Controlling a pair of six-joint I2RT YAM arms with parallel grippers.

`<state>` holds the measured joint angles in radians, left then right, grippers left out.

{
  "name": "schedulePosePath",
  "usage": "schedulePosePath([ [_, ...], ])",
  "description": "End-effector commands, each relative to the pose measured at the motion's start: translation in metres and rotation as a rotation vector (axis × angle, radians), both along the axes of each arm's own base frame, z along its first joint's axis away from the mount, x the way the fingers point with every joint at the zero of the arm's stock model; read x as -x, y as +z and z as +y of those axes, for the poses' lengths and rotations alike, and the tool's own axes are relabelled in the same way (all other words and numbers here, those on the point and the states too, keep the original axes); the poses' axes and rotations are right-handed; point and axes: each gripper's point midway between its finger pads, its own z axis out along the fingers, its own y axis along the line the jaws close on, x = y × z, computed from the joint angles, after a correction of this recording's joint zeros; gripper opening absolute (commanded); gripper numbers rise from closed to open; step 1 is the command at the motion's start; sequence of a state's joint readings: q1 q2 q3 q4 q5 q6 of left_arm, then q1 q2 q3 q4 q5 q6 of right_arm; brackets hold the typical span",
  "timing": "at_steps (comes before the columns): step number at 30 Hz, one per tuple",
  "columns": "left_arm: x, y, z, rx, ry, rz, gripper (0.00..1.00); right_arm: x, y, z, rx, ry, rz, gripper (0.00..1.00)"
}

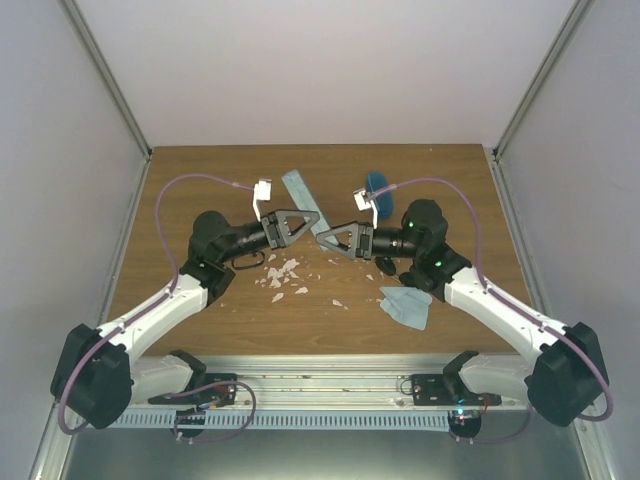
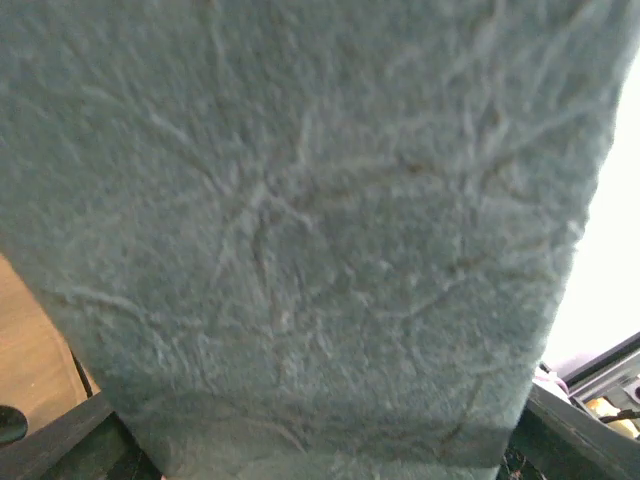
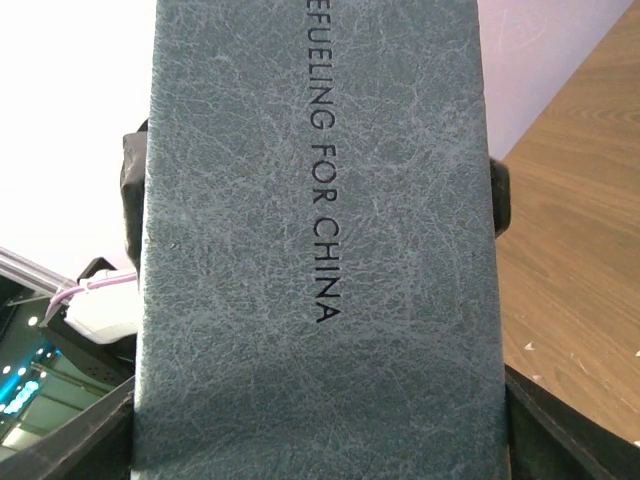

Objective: Organize the sunglasses
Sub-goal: Open the sunglasses case.

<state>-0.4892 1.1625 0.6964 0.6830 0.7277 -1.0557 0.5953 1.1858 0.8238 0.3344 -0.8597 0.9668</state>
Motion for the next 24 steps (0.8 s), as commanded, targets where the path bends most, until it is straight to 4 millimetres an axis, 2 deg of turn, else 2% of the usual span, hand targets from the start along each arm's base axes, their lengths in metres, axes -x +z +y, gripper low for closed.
schedulePosePath([
  [1, 0.002, 0.032, -0.001, 0.061, -0.003, -0.105, 0.8, 0.01, 0.024, 0.001, -0.064, 0.053, -0.06, 0.64],
  [5, 0.003, 0.034, 0.0, 0.058, 0.001, -0.122, 0.71, 0.008, 0.023, 0.0, -0.062, 0.049, -0.056, 0.67],
  [10, 0.006, 0.032, -0.001, 0.023, -0.012, -0.145, 0.64, -0.006, 0.015, -0.003, -0.015, -0.022, -0.071, 0.95],
  [13, 0.012, 0.03, -0.004, 0.001, -0.046, -0.159, 0.64, -0.014, 0.017, -0.005, 0.025, -0.069, -0.125, 1.0],
  [14, 0.014, 0.03, -0.005, -0.006, -0.059, -0.16, 0.64, -0.016, 0.018, -0.005, 0.03, -0.069, -0.135, 0.99],
  [17, 0.018, 0.03, -0.006, -0.015, -0.088, -0.165, 0.63, -0.018, 0.016, -0.002, 0.042, -0.044, -0.132, 0.88],
  [21, 0.02, 0.033, -0.005, -0.031, -0.089, -0.183, 0.63, -0.016, 0.014, -0.005, 0.003, -0.012, -0.091, 0.66],
  [24, 0.018, 0.029, -0.001, -0.038, -0.067, -0.17, 0.66, -0.012, 0.022, -0.013, -0.061, -0.001, -0.099, 0.5],
])
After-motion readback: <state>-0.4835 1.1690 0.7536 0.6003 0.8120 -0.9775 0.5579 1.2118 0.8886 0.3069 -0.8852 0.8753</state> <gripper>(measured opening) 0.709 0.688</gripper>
